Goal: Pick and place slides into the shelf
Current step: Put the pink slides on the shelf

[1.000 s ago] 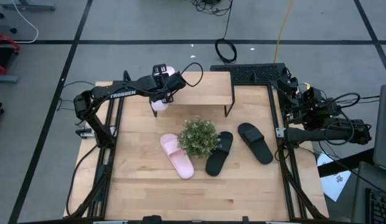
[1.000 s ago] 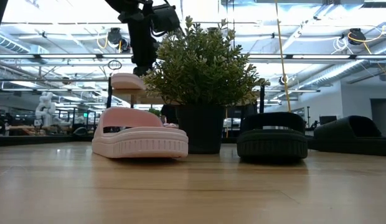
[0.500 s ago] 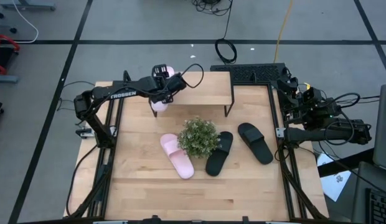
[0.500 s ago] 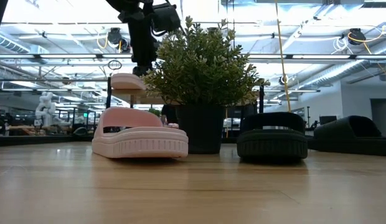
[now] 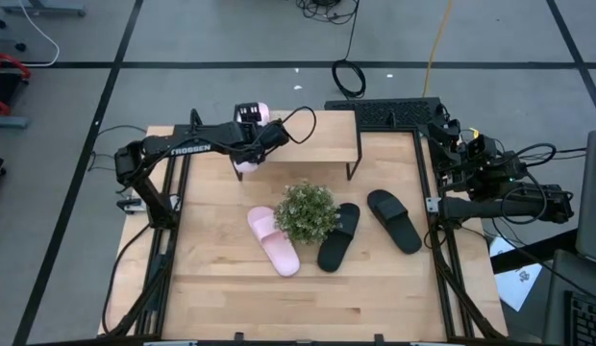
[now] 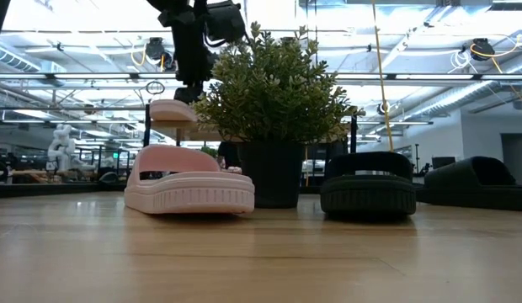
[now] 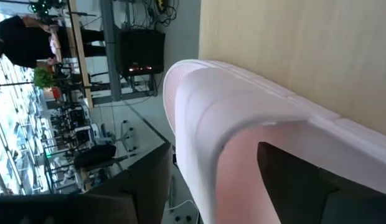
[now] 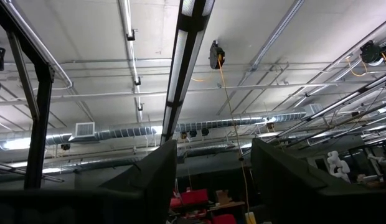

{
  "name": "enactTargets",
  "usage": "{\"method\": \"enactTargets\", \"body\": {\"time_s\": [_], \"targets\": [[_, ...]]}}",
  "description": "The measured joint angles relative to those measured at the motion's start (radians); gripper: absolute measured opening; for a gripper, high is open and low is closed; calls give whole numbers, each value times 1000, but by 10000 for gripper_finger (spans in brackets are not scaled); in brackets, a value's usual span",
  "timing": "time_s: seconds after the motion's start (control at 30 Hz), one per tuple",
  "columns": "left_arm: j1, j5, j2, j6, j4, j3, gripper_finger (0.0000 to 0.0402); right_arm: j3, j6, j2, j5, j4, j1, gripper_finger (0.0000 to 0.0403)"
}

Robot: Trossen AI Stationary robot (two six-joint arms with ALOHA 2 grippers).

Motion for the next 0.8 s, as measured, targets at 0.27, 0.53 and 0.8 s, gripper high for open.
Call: {"method": "enactTargets", "body": {"time_s": [0.27, 0.53, 0.8], "targets": [[-42, 1, -105, -7, 3, 0, 267, 0, 0, 0, 1, 0, 0, 196], [-182, 22, -299, -43, -34, 0, 271, 0, 0, 0, 3, 0, 0, 196], [-382, 466, -526, -565, -213, 2, 271, 0, -6, 0, 3, 0, 0, 196]]}}
